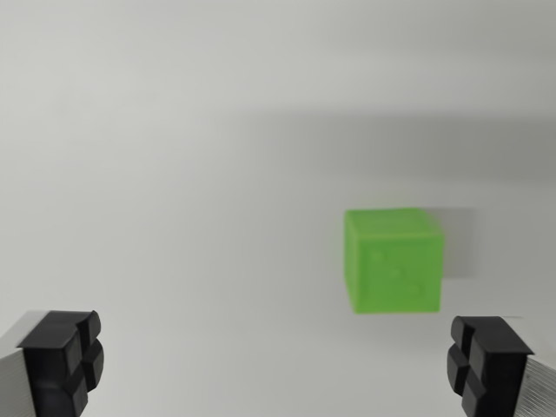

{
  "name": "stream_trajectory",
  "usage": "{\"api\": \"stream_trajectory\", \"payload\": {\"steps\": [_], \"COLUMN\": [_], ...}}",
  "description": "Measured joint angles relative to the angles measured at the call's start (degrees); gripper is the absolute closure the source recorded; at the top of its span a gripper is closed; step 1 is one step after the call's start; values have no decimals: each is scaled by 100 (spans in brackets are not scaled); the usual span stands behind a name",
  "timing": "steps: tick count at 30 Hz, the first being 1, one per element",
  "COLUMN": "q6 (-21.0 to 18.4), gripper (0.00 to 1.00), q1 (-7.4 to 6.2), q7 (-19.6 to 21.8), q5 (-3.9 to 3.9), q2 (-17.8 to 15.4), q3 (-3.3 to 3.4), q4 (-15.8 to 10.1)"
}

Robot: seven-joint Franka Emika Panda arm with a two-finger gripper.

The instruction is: Stack cube

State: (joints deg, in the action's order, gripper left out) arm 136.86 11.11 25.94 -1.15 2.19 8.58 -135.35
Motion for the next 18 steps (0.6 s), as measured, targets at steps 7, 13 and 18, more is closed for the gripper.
{"api": "stream_trajectory", "payload": {"steps": [7, 13, 18], "q6": [288, 529, 748], "gripper": [0, 0, 0], "q1": [140, 271, 398], "q7": [-344, -647, -944], "q5": [0, -11, -52], "q2": [94, 193, 305], "q3": [117, 212, 288], "q4": [-186, -320, -425]}}
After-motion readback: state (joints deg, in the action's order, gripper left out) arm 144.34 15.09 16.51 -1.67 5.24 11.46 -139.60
